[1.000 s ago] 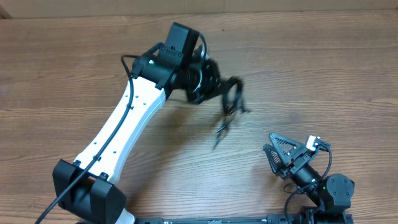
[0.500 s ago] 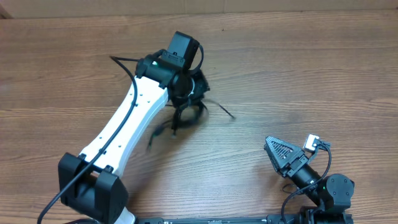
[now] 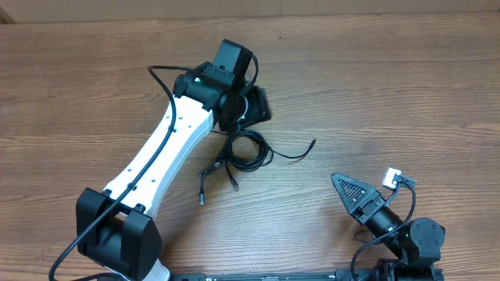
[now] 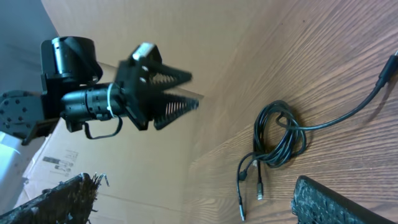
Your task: Untangle cables
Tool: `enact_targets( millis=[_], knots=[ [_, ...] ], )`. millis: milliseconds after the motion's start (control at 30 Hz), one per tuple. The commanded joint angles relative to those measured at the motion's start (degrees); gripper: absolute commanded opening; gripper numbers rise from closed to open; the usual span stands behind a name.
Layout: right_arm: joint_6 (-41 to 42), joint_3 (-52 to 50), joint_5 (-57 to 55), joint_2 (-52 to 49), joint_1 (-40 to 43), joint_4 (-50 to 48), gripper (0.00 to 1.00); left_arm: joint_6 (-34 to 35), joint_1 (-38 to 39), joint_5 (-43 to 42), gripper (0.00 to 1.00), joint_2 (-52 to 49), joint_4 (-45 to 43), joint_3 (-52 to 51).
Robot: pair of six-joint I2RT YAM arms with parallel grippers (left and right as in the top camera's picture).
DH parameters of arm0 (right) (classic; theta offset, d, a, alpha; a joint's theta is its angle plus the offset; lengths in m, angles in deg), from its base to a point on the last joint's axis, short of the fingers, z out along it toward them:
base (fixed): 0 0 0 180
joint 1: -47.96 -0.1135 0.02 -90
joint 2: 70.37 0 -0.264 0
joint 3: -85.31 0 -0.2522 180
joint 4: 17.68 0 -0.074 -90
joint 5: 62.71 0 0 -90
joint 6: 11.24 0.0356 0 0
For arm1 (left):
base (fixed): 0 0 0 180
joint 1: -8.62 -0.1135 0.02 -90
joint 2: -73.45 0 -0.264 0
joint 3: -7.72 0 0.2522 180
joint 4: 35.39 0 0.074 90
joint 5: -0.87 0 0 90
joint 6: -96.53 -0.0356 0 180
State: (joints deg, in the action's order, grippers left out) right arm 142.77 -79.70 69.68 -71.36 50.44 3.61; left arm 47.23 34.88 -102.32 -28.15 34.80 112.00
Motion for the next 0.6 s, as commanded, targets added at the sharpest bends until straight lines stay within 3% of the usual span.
enact_targets(
  millis=[0,100,200,400,567],
  knots=[
    [-3.4,1.0,-0.3,-0.7,-0.3,0.2,1.0,-3.0,0.4,14.4,0.63,-0.3,3.0,-1.2],
    [-5.2,1.0,-0.3,-2.0,-0.3,0.2,1.0,-2.6,0.4,16.2,0.62,-0.3,3.4,-3.4],
    [-5.8,1.0,-0.3,-4.9,-0.3,0.2,1.0,0.3,0.4,18.7,0.67,-0.3,0.8,-8.0],
    [-5.8,1.0,-0.3,-12.0,-0.3,0.2,1.0,-7.9,0.4,23.8,0.66,-0.3,-10.7,-17.5],
    [-5.8,1.0,-0.8,-17.0,-0.3,0.1,1.0,-9.0,0.4,23.6,0.66,-0.3,-17.0,-23.6]
  ],
)
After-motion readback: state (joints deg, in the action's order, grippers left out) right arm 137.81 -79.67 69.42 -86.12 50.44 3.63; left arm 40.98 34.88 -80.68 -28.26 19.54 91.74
